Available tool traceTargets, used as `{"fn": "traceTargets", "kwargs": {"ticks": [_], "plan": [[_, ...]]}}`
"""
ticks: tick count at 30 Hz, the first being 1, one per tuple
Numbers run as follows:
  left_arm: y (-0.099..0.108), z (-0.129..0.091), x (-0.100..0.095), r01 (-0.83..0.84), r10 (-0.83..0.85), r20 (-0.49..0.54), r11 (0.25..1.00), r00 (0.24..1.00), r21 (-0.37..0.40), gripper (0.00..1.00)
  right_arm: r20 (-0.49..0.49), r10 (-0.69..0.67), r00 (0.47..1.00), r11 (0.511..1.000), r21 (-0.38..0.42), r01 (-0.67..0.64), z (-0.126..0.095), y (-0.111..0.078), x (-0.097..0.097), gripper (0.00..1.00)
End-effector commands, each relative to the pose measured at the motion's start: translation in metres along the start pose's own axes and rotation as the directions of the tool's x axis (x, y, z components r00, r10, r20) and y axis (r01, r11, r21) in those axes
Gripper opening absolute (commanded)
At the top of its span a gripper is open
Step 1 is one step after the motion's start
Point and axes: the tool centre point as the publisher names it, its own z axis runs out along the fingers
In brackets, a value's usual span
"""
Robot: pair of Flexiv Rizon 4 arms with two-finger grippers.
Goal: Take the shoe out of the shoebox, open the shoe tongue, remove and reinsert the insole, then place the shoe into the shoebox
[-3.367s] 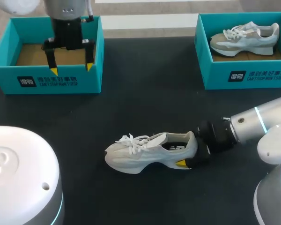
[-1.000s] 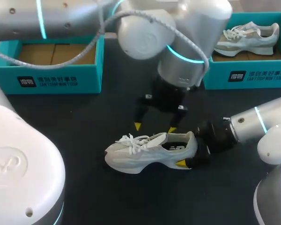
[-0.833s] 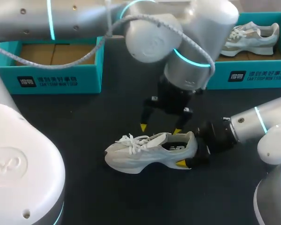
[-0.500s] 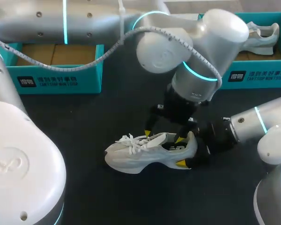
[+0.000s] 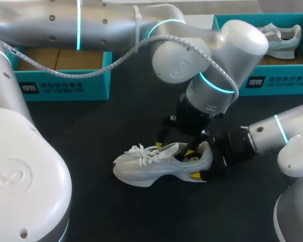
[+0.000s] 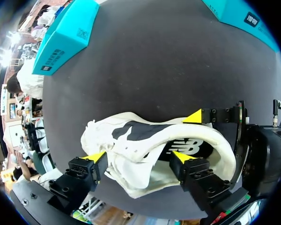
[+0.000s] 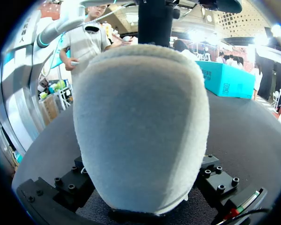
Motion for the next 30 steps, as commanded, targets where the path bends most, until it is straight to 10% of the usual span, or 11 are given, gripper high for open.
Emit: {"fn": "traceTargets", "kwargs": {"ticks": [1, 14, 30], "plan": [[0.007, 0.001, 0.002, 0.040, -0.040, 0.002, 0.999, 0.999, 0.014, 0.44, -0.002, 0.001, 1.000, 1.000, 0.004, -0.001, 0.003, -0.009, 0.002, 0.00], [0.016, -0.007, -0.004, 0.014, -0.014, -0.009, 1.000, 1.000, 0.021, 0.00, -0.002, 0.001, 1.000, 1.000, 0.004, -0.001, 0.003, -0.009, 0.002, 0.00], [0.046, -0.029, -0.022, 0.106, -0.101, -0.071, 0.992, 0.992, 0.067, 0.00, -0.002, 0.001, 1.000, 1.000, 0.004, -0.001, 0.003, -0.009, 0.002, 0.00]]}}
